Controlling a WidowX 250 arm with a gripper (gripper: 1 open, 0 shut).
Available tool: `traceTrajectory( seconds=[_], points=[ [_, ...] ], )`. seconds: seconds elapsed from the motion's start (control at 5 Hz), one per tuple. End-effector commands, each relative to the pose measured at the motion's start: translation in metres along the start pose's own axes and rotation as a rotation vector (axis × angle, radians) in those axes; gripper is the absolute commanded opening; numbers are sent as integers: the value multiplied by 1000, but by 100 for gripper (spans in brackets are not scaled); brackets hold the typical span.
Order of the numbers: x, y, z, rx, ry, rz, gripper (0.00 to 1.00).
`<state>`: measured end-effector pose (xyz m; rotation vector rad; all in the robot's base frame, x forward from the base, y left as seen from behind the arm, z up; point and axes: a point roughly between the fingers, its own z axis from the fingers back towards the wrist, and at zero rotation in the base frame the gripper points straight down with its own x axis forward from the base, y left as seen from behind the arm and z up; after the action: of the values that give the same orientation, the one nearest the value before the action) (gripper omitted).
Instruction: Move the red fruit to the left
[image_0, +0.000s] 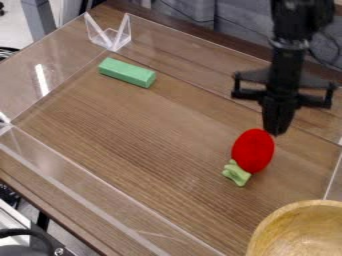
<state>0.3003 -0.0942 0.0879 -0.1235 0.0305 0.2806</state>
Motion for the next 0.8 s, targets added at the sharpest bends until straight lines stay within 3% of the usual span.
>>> traceTrajectory(
  seconds=[0.0,0.2,0.4,0.6],
  points=[
    [10,0,43,-74,-79,-6,0],
    [6,4,23,-62,-76,0,100],
    [1,8,1,-46,-69,6,100],
    [7,0,-7,-47,-81,75,0]
  ],
)
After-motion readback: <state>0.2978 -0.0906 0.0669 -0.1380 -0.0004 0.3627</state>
